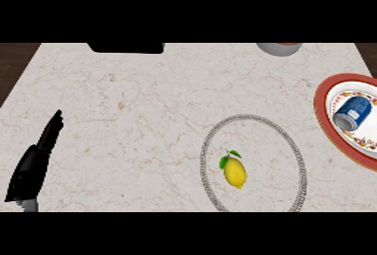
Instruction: Pick the can from the placemat and place it in the plate
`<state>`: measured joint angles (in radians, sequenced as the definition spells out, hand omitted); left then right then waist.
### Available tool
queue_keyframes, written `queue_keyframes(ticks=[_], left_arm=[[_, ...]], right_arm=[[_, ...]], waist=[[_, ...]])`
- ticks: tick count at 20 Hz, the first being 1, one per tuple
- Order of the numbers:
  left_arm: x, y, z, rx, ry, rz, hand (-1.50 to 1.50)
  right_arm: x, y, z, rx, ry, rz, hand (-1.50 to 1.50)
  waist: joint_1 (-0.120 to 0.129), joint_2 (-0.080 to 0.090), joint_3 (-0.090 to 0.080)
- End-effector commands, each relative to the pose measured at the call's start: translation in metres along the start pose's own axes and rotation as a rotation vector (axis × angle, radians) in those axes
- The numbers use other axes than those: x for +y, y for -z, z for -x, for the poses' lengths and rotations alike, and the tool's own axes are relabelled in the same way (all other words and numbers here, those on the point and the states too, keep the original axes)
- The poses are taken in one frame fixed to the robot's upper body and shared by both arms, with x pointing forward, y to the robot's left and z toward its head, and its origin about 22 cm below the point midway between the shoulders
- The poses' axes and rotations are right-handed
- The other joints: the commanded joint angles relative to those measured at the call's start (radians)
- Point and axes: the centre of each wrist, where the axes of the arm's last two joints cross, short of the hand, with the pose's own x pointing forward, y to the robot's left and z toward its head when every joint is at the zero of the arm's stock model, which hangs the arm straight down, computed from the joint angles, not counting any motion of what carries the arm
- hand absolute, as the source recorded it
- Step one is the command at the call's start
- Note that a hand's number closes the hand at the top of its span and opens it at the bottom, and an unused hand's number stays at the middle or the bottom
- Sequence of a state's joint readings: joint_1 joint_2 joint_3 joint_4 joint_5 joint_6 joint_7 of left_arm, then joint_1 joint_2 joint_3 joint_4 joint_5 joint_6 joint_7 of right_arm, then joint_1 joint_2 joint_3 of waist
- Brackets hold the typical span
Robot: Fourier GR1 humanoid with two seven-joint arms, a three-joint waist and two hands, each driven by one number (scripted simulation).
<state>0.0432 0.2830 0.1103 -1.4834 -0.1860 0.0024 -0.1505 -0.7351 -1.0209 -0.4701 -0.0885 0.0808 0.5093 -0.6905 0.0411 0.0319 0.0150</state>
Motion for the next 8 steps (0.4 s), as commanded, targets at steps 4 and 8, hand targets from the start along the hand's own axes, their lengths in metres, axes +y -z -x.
queue_keyframes(ticks=[4, 8], left_arm=[[-0.004, -0.003, 0.001, 0.001, -0.011, 0.006, 0.00], [0.003, -0.006, 0.003, 0.004, 0.000, 0.008, 0.00]], right_arm=[[-0.021, -0.016, -0.004, -0.103, 0.043, -0.051, -1.50], [-0.029, -0.027, -0.001, -0.076, 0.035, -0.043, -1.50]], waist=[[0.007, 0.003, 0.005], [0.004, 0.003, 0.007]])
